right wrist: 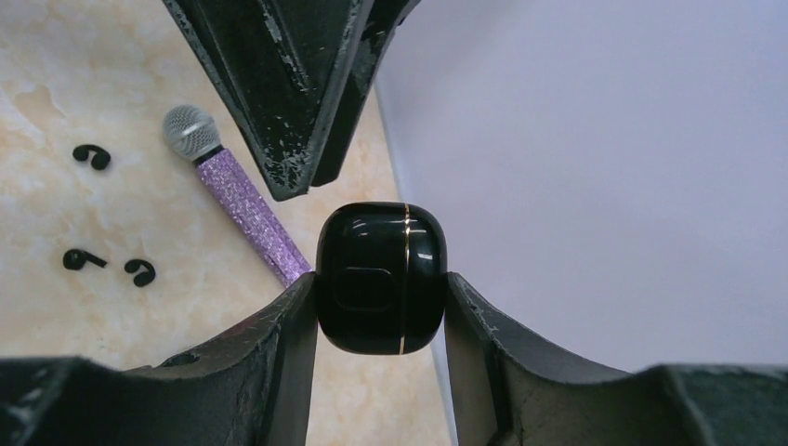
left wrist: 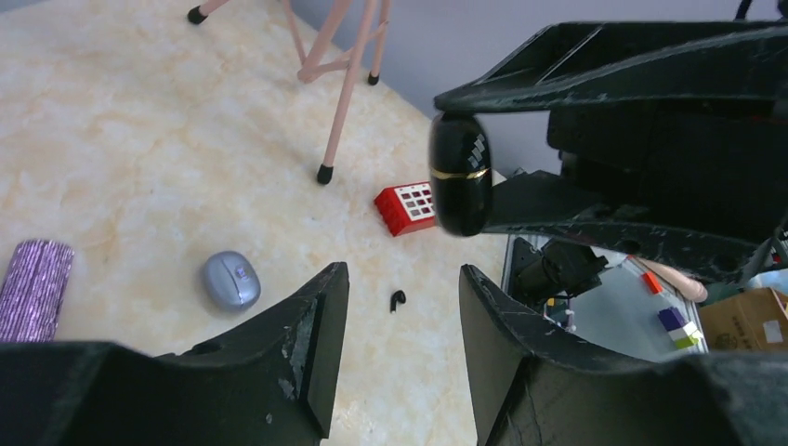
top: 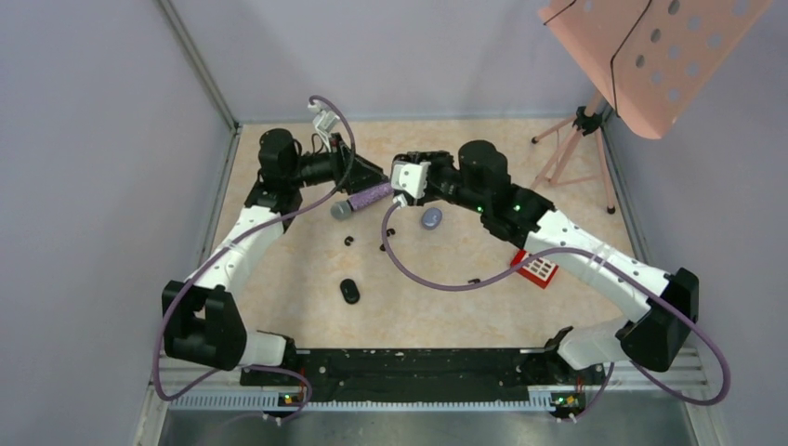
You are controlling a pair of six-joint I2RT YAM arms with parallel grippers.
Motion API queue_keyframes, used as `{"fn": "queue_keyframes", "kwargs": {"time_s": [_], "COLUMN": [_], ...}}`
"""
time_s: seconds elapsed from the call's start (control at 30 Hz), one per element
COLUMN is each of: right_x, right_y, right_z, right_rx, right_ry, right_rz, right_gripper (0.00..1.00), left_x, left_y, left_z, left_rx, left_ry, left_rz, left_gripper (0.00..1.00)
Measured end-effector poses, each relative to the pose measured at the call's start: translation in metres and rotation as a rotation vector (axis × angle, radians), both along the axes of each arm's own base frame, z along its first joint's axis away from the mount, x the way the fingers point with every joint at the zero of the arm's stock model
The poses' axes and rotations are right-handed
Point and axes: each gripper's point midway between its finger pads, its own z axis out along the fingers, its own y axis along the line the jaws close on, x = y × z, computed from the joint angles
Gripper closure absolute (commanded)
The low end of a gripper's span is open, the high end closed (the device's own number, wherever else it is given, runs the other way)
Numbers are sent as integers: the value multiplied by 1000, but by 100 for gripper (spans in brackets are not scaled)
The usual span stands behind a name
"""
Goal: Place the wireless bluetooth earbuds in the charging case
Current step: Pick up the charging case at the center of the board.
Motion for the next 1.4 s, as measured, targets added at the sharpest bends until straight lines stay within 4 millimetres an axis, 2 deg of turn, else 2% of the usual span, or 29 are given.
{"fn": "queue_keyframes", "kwargs": {"time_s": [0.1,0.27,0.37,0.63,0.77,0.9,1.0,1.07,1.2,1.33,1.4], "right_x": [1,2,1,2,2,3,5,6,7,4,0], "right_y": [-5,-10,-12,-9,-7,-9,-10,-12,-13,-13,-16], "right_z": [-6,-30,-38,-28,-24,-24,-23,-24,-25,-29,-33], "right_rx": [-21,-76,-90,-62,-55,-62,-64,-69,-62,-35,-30], "right_ry": [-19,-10,-5,-32,-46,-53,-62,-58,-45,23,115], "right_rz": [-15,-27,-27,-27,-25,-35,-43,-52,-68,-75,-61], "right_gripper": [66,66,66,66,66,66,65,59,31,25,25], "left_x": [-3,-6,-5,0,3,1,2,2,2,2,1], "left_y": [-13,-27,-32,-43,-44,-46,-48,-49,-51,-52,-51], "left_z": [7,6,6,3,2,4,4,3,4,6,6], "left_rx": [-28,-42,-46,-46,-48,-57,-68,-76,-93,-101,-101], "left_ry": [-32,-30,-24,-11,1,7,28,39,48,12,-1], "left_rz": [-53,-102,-122,-158,-162,-178,-199,-215,-234,-259,-270], "left_gripper": [46,47,50,51,63,85,95,100,100,100,100]}}
